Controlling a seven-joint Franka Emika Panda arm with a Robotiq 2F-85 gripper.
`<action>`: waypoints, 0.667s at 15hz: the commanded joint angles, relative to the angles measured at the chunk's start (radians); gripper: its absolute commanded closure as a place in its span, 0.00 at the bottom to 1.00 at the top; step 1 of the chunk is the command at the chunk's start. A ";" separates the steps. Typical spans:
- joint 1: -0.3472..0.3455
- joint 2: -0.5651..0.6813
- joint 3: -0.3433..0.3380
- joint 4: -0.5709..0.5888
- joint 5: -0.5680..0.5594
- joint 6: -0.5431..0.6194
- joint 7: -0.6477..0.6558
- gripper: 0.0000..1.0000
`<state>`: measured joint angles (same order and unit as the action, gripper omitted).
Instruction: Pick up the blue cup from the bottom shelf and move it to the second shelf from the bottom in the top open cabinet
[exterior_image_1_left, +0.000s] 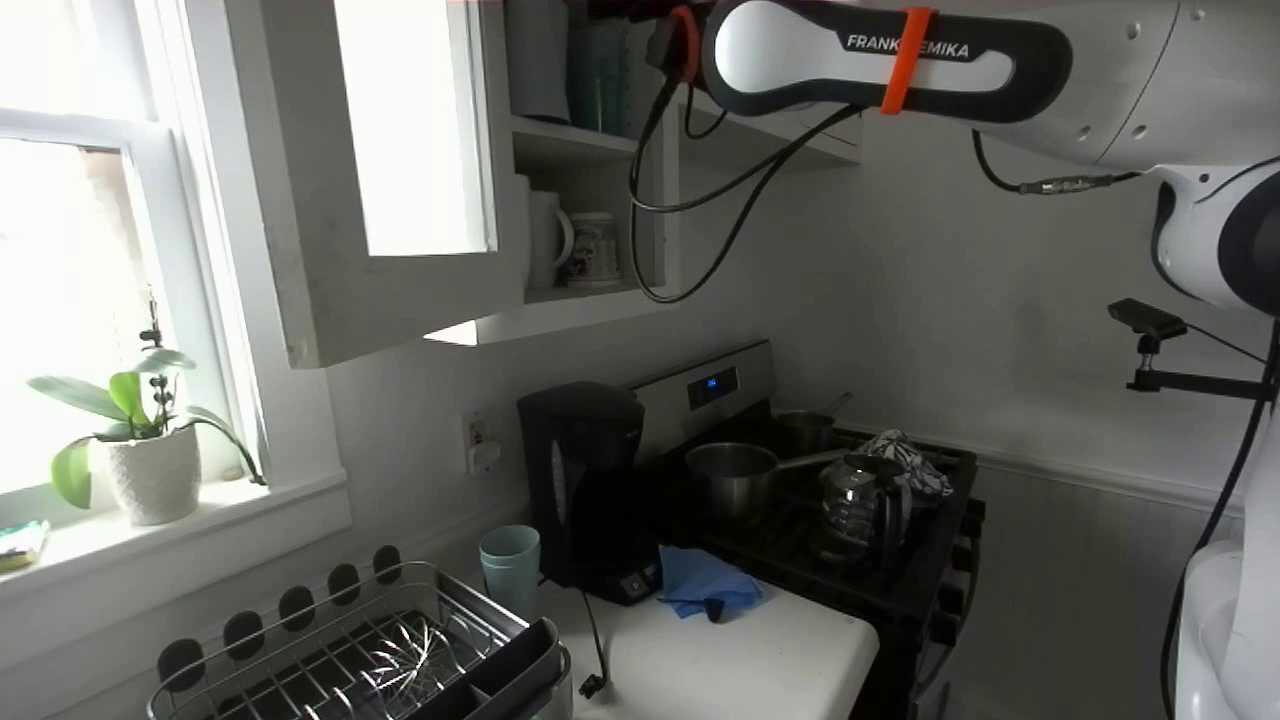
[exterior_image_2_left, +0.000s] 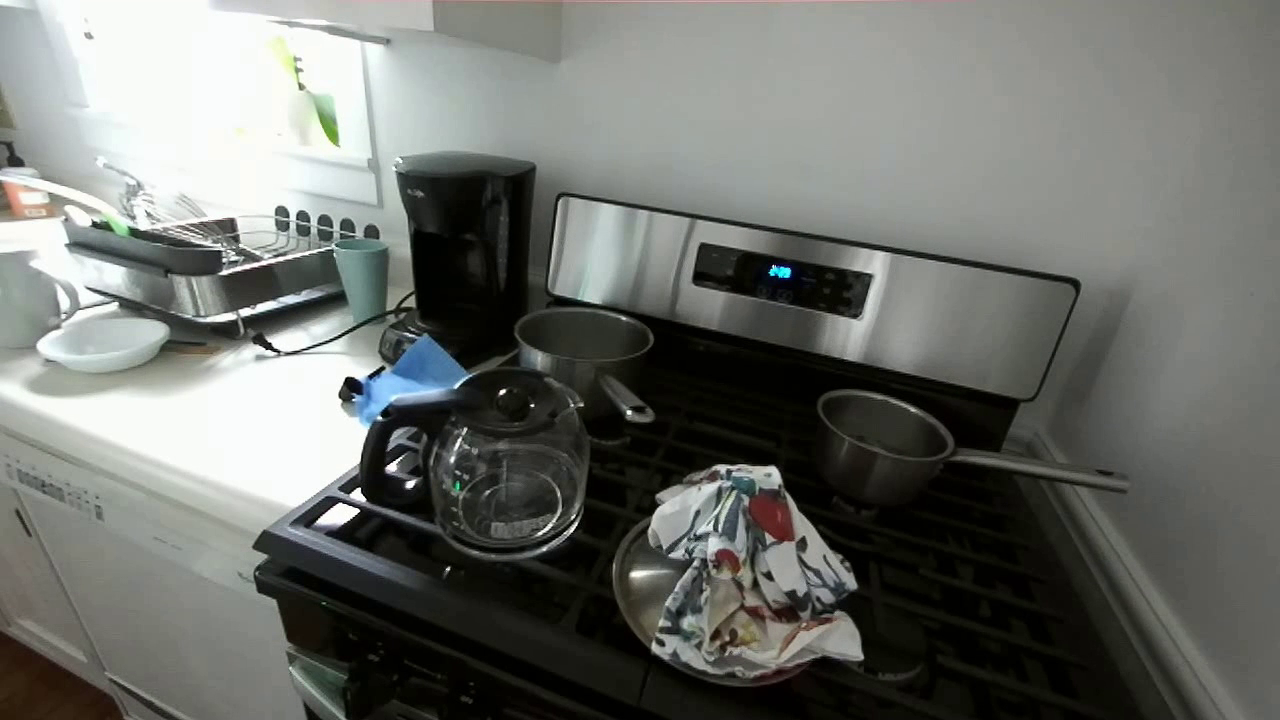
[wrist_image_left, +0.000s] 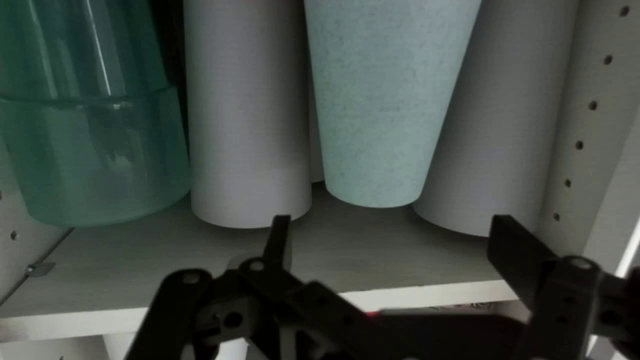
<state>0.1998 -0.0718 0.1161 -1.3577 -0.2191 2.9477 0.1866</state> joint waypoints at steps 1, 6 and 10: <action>-0.007 -0.078 0.006 -0.019 -0.015 -0.108 0.050 0.00; -0.011 -0.165 0.000 -0.042 -0.001 -0.265 0.066 0.00; -0.004 -0.217 -0.012 -0.050 0.019 -0.408 0.053 0.00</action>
<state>0.1983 -0.2263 0.1130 -1.3730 -0.2174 2.6256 0.2297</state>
